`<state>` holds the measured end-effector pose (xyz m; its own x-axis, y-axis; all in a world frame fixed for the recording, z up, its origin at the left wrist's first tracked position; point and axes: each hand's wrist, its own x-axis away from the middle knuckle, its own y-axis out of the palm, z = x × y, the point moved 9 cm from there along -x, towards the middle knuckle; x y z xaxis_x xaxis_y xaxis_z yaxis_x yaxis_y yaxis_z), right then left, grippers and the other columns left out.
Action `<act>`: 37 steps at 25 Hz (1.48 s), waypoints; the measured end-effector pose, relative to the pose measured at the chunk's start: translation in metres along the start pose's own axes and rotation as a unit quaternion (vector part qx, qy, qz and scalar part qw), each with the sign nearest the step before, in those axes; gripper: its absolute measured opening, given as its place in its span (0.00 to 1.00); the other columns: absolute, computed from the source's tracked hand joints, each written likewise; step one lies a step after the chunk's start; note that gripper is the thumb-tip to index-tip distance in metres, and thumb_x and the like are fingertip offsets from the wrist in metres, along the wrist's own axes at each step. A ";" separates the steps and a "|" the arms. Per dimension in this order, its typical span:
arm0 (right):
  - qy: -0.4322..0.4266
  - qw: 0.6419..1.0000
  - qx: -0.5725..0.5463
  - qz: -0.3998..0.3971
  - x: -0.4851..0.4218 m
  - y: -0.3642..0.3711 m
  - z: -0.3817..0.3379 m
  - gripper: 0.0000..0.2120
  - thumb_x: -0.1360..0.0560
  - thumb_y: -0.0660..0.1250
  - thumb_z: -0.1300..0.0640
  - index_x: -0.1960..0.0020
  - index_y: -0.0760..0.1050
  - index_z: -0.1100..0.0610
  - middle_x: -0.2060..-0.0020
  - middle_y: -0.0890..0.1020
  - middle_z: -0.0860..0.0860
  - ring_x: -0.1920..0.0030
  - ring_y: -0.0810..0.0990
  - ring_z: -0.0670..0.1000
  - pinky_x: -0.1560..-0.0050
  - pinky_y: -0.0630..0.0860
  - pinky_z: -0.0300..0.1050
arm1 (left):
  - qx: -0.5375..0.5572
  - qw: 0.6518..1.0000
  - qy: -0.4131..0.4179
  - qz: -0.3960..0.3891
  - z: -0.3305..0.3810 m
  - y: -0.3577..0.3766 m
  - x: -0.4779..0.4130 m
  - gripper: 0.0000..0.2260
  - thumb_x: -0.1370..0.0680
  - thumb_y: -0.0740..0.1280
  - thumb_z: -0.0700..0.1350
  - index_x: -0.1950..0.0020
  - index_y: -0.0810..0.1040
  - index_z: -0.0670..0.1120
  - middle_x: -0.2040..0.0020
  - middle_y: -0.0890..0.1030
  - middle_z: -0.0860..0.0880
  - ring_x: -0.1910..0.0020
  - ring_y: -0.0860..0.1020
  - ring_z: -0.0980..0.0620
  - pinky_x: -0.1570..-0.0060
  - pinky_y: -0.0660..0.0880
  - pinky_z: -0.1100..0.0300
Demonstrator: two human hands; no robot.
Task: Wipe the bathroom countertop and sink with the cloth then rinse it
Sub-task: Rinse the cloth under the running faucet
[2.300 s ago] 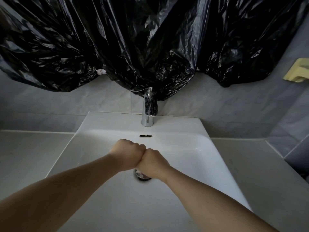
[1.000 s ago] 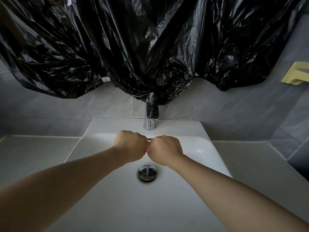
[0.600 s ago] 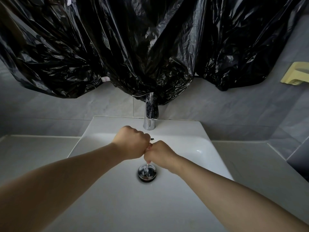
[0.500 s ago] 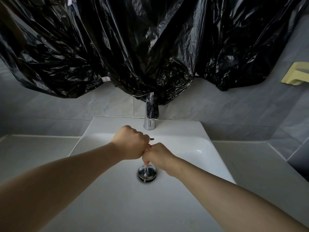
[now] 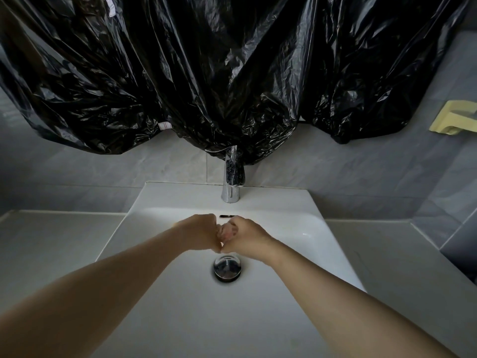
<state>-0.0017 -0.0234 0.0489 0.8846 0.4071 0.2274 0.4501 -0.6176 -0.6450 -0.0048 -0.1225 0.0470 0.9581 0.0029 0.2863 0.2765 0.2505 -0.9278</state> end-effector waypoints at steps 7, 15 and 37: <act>-0.064 0.973 -0.197 0.098 0.020 -0.038 -0.003 0.06 0.26 0.70 0.60 0.60 0.77 0.51 0.61 0.80 0.46 0.62 0.76 0.47 0.59 0.73 0.37 | 0.474 0.878 0.005 -0.067 -0.018 -0.001 0.031 0.11 0.22 0.63 0.54 0.50 0.73 0.48 0.61 0.76 0.48 0.67 0.73 0.54 0.63 0.72 0.61; -0.137 0.957 -0.177 0.182 0.038 -0.041 -0.035 0.11 0.34 0.75 0.61 0.59 0.76 0.50 0.52 0.75 0.47 0.57 0.75 0.45 0.57 0.71 0.34 | 0.623 0.770 -0.047 0.127 -0.022 -0.018 0.039 0.10 0.20 0.60 0.49 0.60 0.70 0.48 0.58 0.79 0.50 0.56 0.77 0.51 0.48 0.68 0.51; -0.094 0.944 -0.268 0.170 0.065 -0.055 -0.064 0.10 0.26 0.65 0.61 0.53 0.69 0.47 0.56 0.78 0.47 0.52 0.79 0.51 0.58 0.77 0.45 | 0.653 0.741 0.012 0.158 -0.013 -0.061 0.070 0.07 0.23 0.66 0.45 0.54 0.73 0.41 0.56 0.80 0.42 0.60 0.80 0.47 0.58 0.80 0.55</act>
<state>0.0384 -0.0057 0.1456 0.9743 0.2051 -0.0929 0.1855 -0.9651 -0.1847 0.0466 -0.1498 0.1209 0.9651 0.2475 0.0856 -0.2542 0.9639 0.0797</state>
